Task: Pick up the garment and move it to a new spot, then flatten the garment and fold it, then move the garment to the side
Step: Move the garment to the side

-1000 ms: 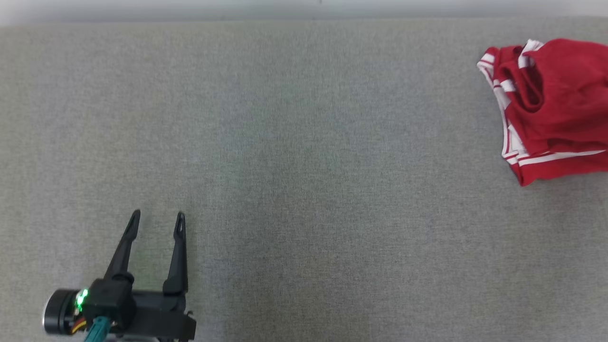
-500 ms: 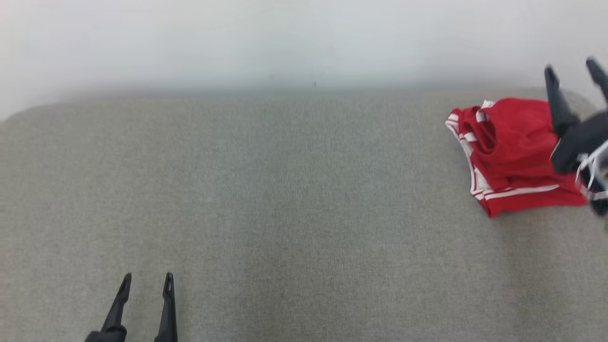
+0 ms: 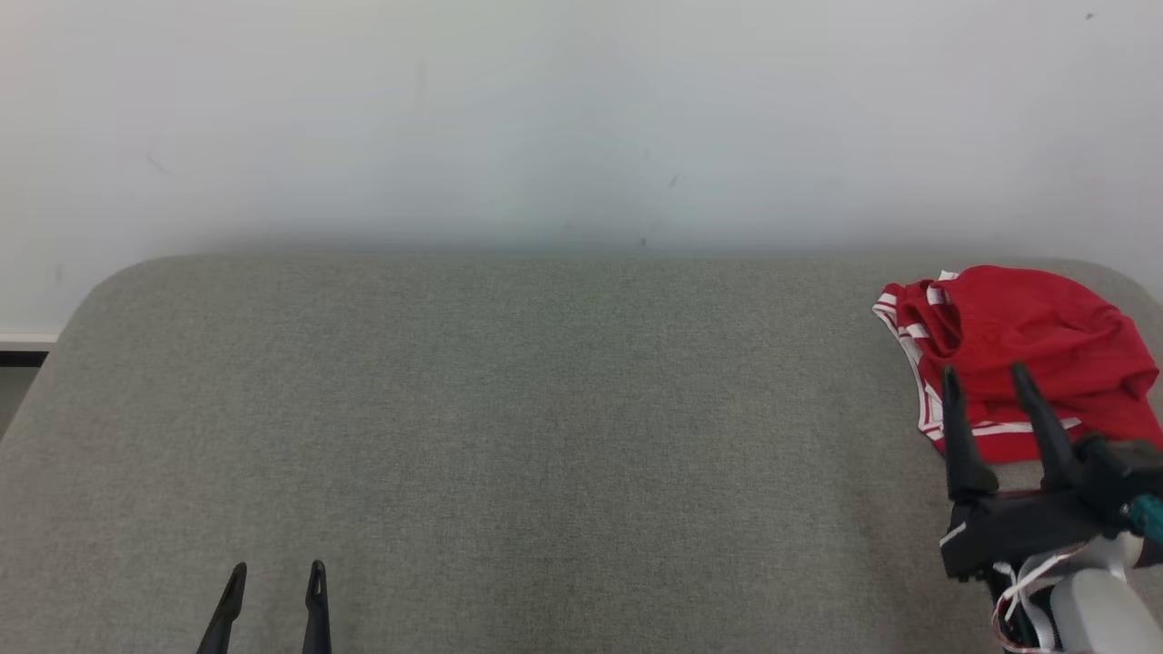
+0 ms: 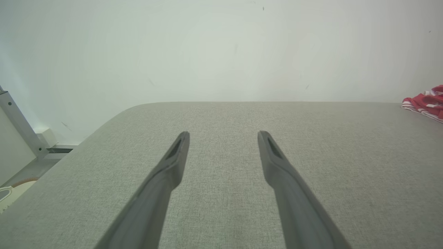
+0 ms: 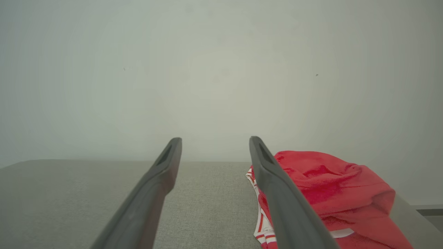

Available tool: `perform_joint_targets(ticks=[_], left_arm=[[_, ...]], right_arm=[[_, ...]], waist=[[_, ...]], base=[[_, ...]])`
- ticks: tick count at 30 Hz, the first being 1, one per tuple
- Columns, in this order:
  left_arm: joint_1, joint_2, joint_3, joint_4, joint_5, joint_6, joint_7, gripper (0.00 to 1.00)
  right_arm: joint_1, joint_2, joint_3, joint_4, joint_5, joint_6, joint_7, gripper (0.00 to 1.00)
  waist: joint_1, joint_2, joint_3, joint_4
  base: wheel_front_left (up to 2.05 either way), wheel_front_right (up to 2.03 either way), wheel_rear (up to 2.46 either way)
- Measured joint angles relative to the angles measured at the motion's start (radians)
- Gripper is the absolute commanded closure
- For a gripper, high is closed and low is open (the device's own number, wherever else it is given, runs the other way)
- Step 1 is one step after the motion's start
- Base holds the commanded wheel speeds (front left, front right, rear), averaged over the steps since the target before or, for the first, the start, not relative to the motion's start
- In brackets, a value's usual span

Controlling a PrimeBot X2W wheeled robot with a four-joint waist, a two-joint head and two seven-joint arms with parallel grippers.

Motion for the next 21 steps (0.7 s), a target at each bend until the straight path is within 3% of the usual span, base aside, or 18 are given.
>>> perform_joint_targets(ticks=[11,21], left_arm=[[0.015,-0.003,-0.013,-0.010,0.011,0.000,0.000,0.00],[0.018,-0.005,-0.024,-0.015,0.013,0.002,0.000,0.00]], right_arm=[[0.299,0.185,-0.086,-0.292,-0.135,0.000,0.000,0.00],[0.395,0.240,-0.097,-0.296,-0.204,0.000,0.000,0.00]], waist=[[0.0001,0.0001,-0.034,0.033],[0.0003,0.0001,-0.040,0.024]], base=[[0.00,0.00,0.00],[0.00,0.00,0.00]])
